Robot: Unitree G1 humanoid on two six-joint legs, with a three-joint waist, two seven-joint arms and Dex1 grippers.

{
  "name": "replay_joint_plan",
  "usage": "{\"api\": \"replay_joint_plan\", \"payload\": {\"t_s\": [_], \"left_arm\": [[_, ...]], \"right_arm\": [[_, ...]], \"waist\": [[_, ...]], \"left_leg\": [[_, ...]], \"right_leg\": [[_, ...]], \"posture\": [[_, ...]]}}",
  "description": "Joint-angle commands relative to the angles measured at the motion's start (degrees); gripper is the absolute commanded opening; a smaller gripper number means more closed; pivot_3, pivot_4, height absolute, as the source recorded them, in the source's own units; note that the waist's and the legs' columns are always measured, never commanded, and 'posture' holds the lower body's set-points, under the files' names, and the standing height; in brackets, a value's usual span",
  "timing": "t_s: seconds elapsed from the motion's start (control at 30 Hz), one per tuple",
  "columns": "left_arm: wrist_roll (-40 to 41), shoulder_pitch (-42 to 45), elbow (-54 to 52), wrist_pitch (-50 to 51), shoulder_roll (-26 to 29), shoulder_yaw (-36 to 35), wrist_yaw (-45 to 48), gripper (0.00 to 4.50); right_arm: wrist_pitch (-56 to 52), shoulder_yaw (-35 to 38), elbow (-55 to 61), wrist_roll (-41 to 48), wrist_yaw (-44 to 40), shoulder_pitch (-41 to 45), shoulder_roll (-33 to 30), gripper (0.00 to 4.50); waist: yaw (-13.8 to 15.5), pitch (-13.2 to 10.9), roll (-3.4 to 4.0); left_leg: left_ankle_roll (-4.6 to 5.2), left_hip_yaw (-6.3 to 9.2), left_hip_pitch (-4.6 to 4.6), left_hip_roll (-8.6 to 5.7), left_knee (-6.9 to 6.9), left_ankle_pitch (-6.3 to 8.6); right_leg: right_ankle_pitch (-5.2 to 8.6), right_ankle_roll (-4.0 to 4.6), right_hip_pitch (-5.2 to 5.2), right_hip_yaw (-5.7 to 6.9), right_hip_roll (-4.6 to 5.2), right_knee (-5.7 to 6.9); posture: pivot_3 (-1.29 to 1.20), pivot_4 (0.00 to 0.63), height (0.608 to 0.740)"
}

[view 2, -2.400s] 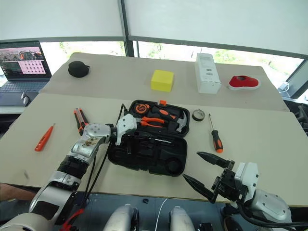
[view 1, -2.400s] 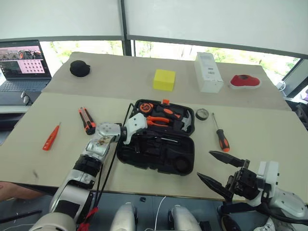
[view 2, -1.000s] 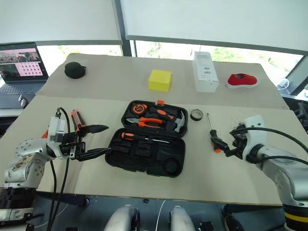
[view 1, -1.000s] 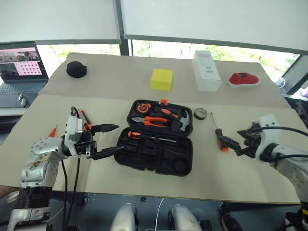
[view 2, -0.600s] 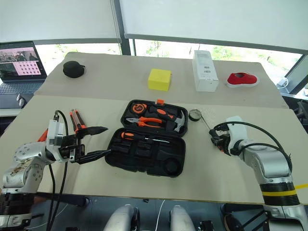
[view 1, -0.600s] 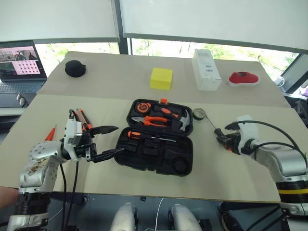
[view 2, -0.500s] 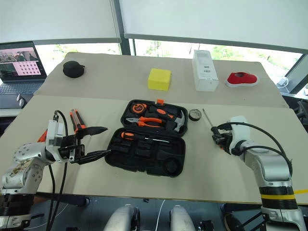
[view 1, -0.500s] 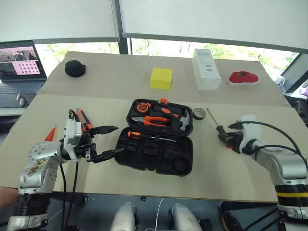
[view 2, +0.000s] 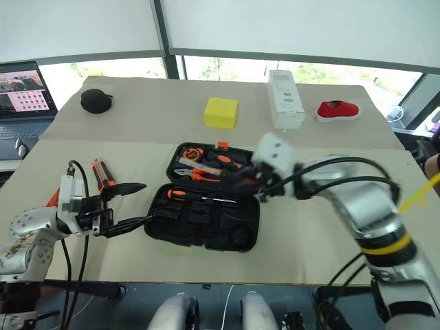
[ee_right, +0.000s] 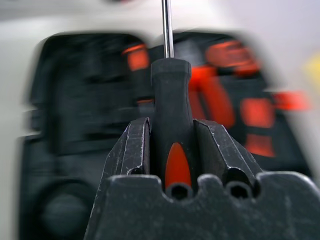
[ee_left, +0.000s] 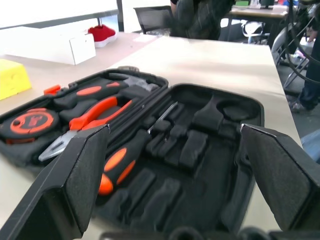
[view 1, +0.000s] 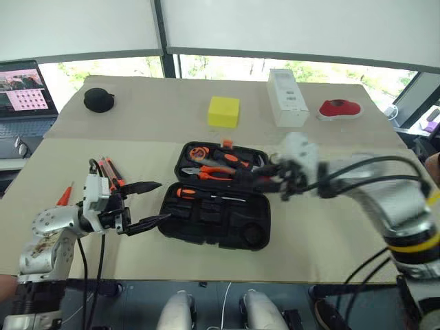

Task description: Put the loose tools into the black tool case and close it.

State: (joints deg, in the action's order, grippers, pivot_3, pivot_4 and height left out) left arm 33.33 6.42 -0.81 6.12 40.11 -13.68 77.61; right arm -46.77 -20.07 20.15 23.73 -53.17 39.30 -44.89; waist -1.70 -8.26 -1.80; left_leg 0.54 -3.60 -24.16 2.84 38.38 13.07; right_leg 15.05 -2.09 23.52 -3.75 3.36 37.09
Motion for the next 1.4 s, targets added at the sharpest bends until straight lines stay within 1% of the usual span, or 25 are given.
{"api": "replay_joint_plan", "payload": {"t_s": [0.03, 0.1, 0.17, 0.4, 0.5, 0.67, 0.8, 0.87, 0.9, 0.93, 1.0, 1.1, 1.23, 1.33, 1.4], "left_arm": [[0.0, -1.3, -0.7, -1.7, 0.7, -1.1, 0.5, 4.50], [0.3, -1.9, -1.2, -1.6, 0.7, -1.3, 0.0, 4.50], [0.6, -2.5, -1.7, -1.4, 0.7, -1.6, -0.4, 4.50], [0.9, -4.0, -2.5, -1.4, 0.8, -1.7, -0.7, 4.50], [1.2, -3.4, -4.0, -0.1, 1.2, -1.6, -1.6, 4.50], [1.7, -2.8, -6.6, 2.0, 1.5, -1.0, -3.4, 4.50], [1.5, -2.0, -7.7, 3.2, 1.3, -0.8, -4.8, 4.50], [1.1, -2.2, -8.0, 3.0, 0.8, -0.7, -5.6, 4.50], [0.9, -2.4, -8.1, 2.8, 0.5, -0.7, -6.3, 4.50], [0.8, -2.6, -8.2, 2.7, 0.3, -0.8, -6.8, 4.50], [0.7, -2.7, -8.3, 2.5, 0.0, -0.7, -7.5, 4.50], [0.5, -2.7, -8.1, 2.1, -0.4, -0.3, -7.9, 4.50], [0.7, -2.8, -7.7, 1.9, -0.3, -0.5, -7.7, 4.50], [0.7, -3.2, -7.1, 2.0, 0.3, -0.7, -7.0, 4.50], [0.8, -3.6, -7.0, 2.4, 0.6, -0.6, -6.6, 4.50]], "right_arm": [[-2.2, -6.8, 0.2, -5.8, -1.1, 2.6, -1.0, 1.02], [-3.0, -8.8, 0.1, -7.7, -0.9, 2.6, -1.2, 1.02], [-3.7, -9.3, -0.6, -8.8, 0.0, 2.2, -0.1, 1.02], [-4.8, -10.8, -1.9, -11.7, 0.3, 2.5, 2.3, 1.02], [-4.6, -10.5, -4.2, -12.4, -0.1, 3.0, 3.0, 1.02], [-3.2, -10.7, -7.3, -13.2, -2.7, 3.2, 2.2, 1.02], [-2.5, -10.6, -6.8, -12.6, -5.0, 2.5, 1.9, 1.02], [-2.6, -10.8, -5.8, -12.0, -6.5, 2.2, 1.5, 2.03], [-2.8, -9.2, -6.1, -11.6, -5.5, 2.4, 2.4, 2.25], [-2.8, -8.2, -6.1, -11.2, -5.5, 2.7, 2.8, 2.66], [-2.1, -6.3, -5.7, -10.6, -5.9, 3.1, 2.7, 3.31], [-0.8, -2.9, -4.0, -8.8, -7.6, 3.4, 1.5, 3.31], [0.1, 0.5, -4.0, -7.2, -6.1, 1.8, 3.8, 3.31], [2.4, -0.5, -6.0, -8.3, -4.8, -1.4, 6.7, 2.58], [4.4, -1.0, -7.8, -9.3, -3.6, -2.8, 8.9, 1.88]], "waist": [[0.6, 0.0, 0.00], [1.1, 0.0, -0.01], [1.2, 0.0, -0.01], [0.9, 0.0, -0.01], [0.9, 0.0, -0.02], [1.1, 0.0, -0.03], [1.2, 0.0, -0.03], [1.1, 0.0, -0.03], [1.1, 0.0, -0.03], [1.0, 0.0, -0.03], [1.0, 0.0, -0.03], [1.0, 0.0, -0.03], [1.0, 0.0, -0.03], [1.0, 0.0, -0.06], [1.0, 0.0, -0.06]], "left_leg": [[0.00, -0.02, -0.09, -0.03, 0.01, 0.00], [0.00, -0.05, -0.41, -0.04, 0.19, 0.00], [0.01, -0.06, -0.75, -0.05, 0.41, 0.00], [0.00, -0.08, -0.67, -0.03, 0.45, 0.00], [0.00, -0.12, -0.62, -0.03, 0.47, 0.00], [-0.01, -0.21, -0.53, -0.04, 0.52, -0.01], [-0.01, -0.24, -0.52, -0.05, 0.52, -0.01], [-0.01, -0.24, -0.51, -0.05, 0.52, -0.01], [-0.01, -0.23, -0.52, -0.05, 0.52, -0.01], [-0.01, -0.23, -0.51, -0.05, 0.52, -0.01], [-0.01, -0.22, -0.52, -0.04, 0.51, -0.01], [-0.01, -0.22, -0.53, -0.04, 0.51, -0.01], [-0.01, -0.21, -0.52, -0.03, 0.51, -0.01], [-0.01, -0.24, -0.52, -0.03, 0.50, -0.01], [-0.01, -0.28, -0.52, -0.03, 0.50, -0.01]], "right_leg": [[0.00, -0.01, 0.11, 0.00, 0.05, 0.00], [-0.03, -0.05, 0.45, 0.01, 0.06, 0.07], [-0.05, -0.08, 0.72, 0.03, 0.05, 0.18], [-0.07, -0.05, 0.71, 0.04, -0.04, 0.36], [-0.06, -0.04, 0.70, 0.04, -0.04, 0.44], [-0.06, -0.04, 0.60, 0.03, -0.03, 0.50], [-0.06, -0.04, 0.59, 0.03, -0.03, 0.51], [-0.06, -0.04, 0.59, 0.03, -0.03, 0.51], [-0.06, -0.04, 0.60, 0.03, -0.03, 0.51], [-0.06, -0.04, 0.60, 0.03, -0.03, 0.51], [-0.06, -0.04, 0.62, 0.02, -0.04, 0.53], [-0.06, -0.04, 0.65, 0.01, -0.05, 0.55], [-0.06, -0.04, 0.64, 0.01, -0.05, 0.54], [-0.06, -0.04, 0.63, 0.01, -0.07, 0.54], [-0.06, -0.04, 0.63, 0.01, -0.07, 0.54]], "posture": [[0.00, 0.150, 0.740], [0.00, 0.150, 0.740], [0.00, 0.150, 0.740], [0.00, 0.150, 0.740], [0.00, 0.150, 0.740], [0.00, 0.150, 0.740], [0.00, 0.150, 0.740], [0.00, 0.150, 0.740], [0.00, 0.150, 0.740], [0.00, 0.150, 0.740], [0.00, 0.150, 0.740], [0.00, 0.150, 0.740], [0.00, 0.150, 0.740], [0.00, 0.150, 0.740], [0.00, 0.150, 0.740]]}}
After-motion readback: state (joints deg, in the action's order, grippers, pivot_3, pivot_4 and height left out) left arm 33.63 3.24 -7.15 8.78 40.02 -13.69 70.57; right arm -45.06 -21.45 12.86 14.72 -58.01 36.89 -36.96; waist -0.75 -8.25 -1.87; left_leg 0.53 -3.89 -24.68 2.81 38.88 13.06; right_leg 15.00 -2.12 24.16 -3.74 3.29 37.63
